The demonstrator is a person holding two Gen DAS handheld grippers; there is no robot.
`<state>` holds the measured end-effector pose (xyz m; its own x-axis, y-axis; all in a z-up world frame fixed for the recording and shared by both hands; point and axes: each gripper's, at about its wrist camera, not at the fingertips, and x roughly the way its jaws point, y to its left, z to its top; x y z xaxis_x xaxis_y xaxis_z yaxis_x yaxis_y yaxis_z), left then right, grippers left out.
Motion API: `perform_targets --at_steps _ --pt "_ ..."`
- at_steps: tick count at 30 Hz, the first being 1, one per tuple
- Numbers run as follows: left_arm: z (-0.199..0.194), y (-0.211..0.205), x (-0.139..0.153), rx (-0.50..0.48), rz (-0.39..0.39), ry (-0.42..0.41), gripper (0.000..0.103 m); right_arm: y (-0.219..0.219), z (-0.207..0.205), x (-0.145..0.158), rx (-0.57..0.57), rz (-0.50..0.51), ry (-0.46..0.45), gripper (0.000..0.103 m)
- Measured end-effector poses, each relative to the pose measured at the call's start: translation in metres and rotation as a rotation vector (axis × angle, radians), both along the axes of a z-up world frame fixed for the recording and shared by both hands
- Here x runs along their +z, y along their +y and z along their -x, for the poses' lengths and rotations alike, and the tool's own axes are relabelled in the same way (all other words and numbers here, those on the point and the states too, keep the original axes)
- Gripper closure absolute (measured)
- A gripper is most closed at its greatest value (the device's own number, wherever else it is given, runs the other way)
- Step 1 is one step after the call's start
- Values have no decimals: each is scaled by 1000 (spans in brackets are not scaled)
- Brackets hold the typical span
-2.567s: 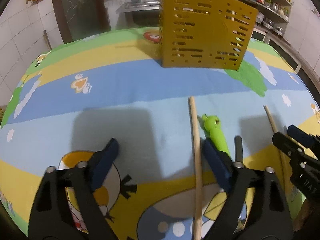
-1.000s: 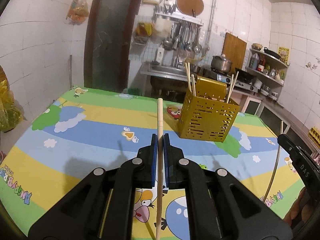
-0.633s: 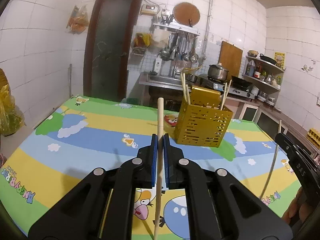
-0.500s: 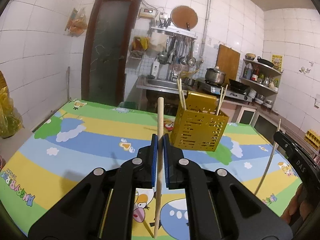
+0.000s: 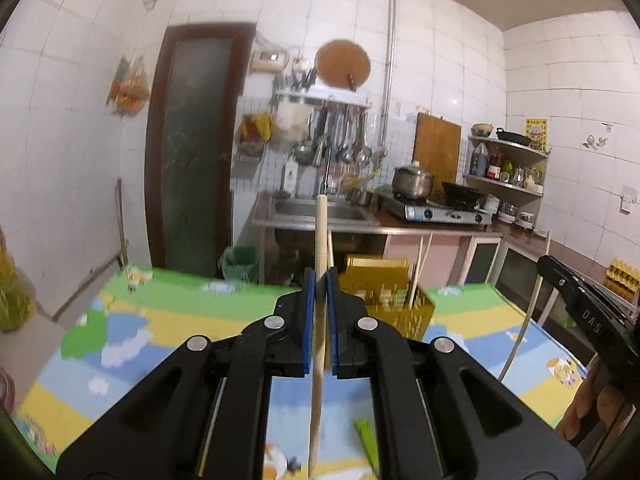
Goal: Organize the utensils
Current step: 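Lift both chopsticks upright and carry them over the yellow holder, then lower both chopsticks into the yellow holder slots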
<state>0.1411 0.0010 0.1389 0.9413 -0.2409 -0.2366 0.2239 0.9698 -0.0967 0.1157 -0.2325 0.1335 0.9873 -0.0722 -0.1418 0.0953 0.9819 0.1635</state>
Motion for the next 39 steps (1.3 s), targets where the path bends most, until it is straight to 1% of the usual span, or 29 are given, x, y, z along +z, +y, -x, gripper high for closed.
perform_targets --at_steps 8,12,14,17,20,22,24,28,34,37,39 --pt "-46 -34 48 16 -44 -121 98 -11 -51 40 -3 53 -59 97" --pt "-76 -52 64 31 -52 -153 98 -18 -76 59 -6 37 -90 97" --pt "-94 -60 67 31 -33 -150 98 -23 -87 64 -8 30 -119 97" --pt "-111 -71 64 24 -9 -146 98 -28 -100 65 -7 11 -149 97" --pt "-127 -83 53 20 -3 -161 98 -30 -115 56 -16 8 -166 97" --pt "-137 -89 44 20 -4 -171 98 -30 -126 49 -8 5 -159 97" --pt "-149 -91 36 25 17 -167 98 -32 -136 42 -7 -3 -159 97" --pt "-179 -87 21 7 79 -124 98 -35 -155 33 0 -20 -152 97" --pt "-206 -79 0 10 135 -72 98 -34 -175 21 20 -19 -124 97" --pt "-210 -81 -6 12 131 -76 98 -32 -182 8 27 -10 -96 97" --pt "-214 -85 -12 14 108 -84 98 -33 -188 0 31 -15 -69 97"
